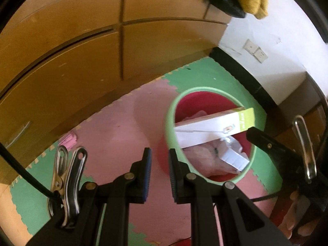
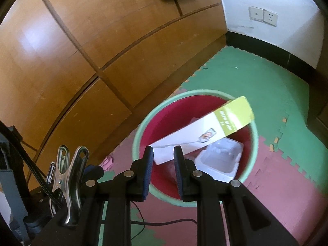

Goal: Collect trash
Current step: 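Move both grippers away from the bucket toward the pink folded paper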

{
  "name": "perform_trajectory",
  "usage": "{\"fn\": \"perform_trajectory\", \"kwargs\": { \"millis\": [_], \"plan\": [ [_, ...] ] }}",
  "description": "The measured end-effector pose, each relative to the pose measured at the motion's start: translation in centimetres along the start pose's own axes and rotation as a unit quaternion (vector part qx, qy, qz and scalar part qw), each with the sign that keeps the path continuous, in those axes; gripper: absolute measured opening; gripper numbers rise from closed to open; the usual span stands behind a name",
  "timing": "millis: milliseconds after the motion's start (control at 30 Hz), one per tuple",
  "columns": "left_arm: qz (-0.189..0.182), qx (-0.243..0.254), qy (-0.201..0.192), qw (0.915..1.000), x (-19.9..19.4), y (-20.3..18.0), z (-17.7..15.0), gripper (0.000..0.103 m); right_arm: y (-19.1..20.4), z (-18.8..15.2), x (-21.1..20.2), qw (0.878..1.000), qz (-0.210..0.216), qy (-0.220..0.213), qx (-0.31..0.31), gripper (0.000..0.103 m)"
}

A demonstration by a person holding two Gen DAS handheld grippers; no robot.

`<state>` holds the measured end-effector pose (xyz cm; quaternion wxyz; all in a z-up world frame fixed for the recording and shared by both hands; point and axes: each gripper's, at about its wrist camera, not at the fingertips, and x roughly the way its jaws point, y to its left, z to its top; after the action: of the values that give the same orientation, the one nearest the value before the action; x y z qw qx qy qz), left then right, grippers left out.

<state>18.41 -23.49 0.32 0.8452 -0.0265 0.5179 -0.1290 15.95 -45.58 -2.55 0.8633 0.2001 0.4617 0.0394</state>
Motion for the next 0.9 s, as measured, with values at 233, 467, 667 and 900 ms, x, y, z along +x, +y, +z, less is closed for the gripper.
{"fn": "perform_trajectory", "kwargs": {
  "millis": [233, 467, 667, 900],
  "plan": [
    [0.023, -0.047, 0.003, 0.9986, -0.3, 4.4, -0.1, 0.015, 4.2, -0.6, 1.5, 0.999, 0.016, 0.014, -0.039, 0.022],
    [0.055, -0.085, 0.008, 0.9948, -0.6, 10.0, -1.4, 0.016, 8.3, -1.7, 3.4, 0.997, 0.037, 0.034, -0.065, 0.022],
    [0.072, -0.156, 0.024, 0.9848, -0.4, 16.4, -3.2, 0.016, 12.1, -2.9, 5.4, 0.993, 0.045, 0.05, -0.095, 0.022],
    [0.085, -0.225, 0.033, 0.9702, 0.2, 22.9, -5.4, 0.019, 15.8, -4.1, 8.1, 0.99, 0.051, 0.071, -0.115, 0.022]
  ]
}}
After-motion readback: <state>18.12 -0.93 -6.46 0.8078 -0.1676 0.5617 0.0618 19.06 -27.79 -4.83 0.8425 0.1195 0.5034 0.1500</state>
